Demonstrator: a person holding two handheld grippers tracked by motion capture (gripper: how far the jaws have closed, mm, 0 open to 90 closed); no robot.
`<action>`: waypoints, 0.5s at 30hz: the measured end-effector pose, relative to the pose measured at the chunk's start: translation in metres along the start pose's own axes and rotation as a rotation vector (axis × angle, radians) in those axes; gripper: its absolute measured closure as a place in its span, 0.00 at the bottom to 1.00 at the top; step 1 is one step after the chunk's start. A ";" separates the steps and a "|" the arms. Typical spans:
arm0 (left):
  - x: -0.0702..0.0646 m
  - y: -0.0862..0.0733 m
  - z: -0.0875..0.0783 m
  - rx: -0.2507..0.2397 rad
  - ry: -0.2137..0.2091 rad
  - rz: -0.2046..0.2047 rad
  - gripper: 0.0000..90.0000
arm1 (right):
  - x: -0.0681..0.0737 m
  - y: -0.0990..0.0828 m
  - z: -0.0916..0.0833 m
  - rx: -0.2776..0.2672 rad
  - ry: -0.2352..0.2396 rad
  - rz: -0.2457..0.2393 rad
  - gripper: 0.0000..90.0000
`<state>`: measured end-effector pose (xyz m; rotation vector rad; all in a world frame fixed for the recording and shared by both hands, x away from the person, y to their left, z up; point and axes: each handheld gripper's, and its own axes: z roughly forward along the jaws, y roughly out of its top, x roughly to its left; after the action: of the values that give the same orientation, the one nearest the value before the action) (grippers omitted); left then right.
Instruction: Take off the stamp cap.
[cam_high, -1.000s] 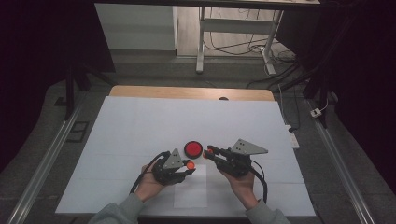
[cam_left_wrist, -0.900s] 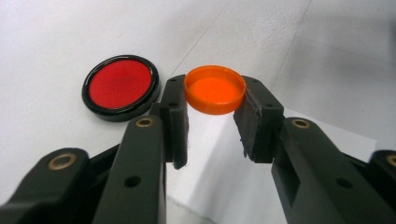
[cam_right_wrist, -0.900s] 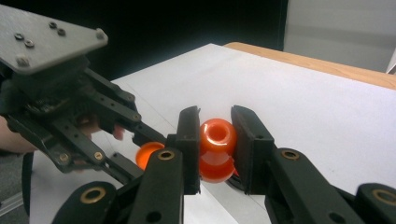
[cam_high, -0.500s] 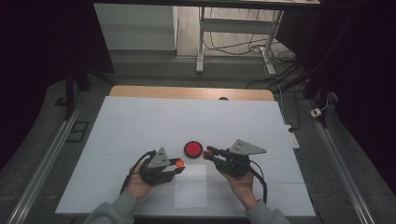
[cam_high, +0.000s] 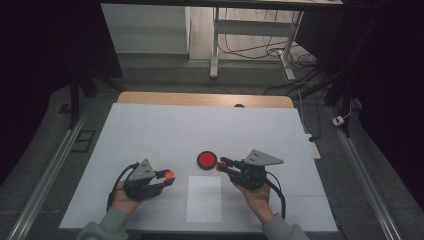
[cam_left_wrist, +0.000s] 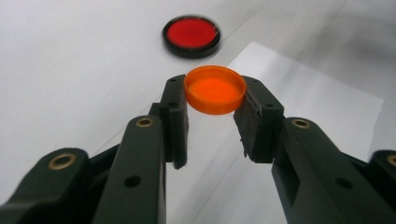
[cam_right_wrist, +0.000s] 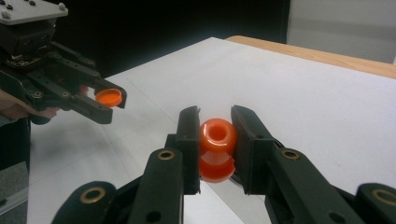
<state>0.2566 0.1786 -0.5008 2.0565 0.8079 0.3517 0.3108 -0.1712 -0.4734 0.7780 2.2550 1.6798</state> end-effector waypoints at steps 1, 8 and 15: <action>0.001 -0.002 -0.002 0.000 0.003 -0.010 0.72 | 0.000 0.000 0.000 0.000 0.000 0.001 0.81; 0.001 -0.013 -0.016 0.005 0.031 -0.013 0.72 | -0.001 0.002 -0.003 -0.021 0.000 0.009 0.81; 0.005 -0.025 -0.030 -0.003 0.067 -0.044 0.72 | -0.004 0.001 0.000 -0.007 -0.004 0.003 0.81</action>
<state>0.2344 0.2106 -0.5037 2.0297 0.8909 0.3997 0.3141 -0.1730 -0.4732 0.7835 2.2447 1.6855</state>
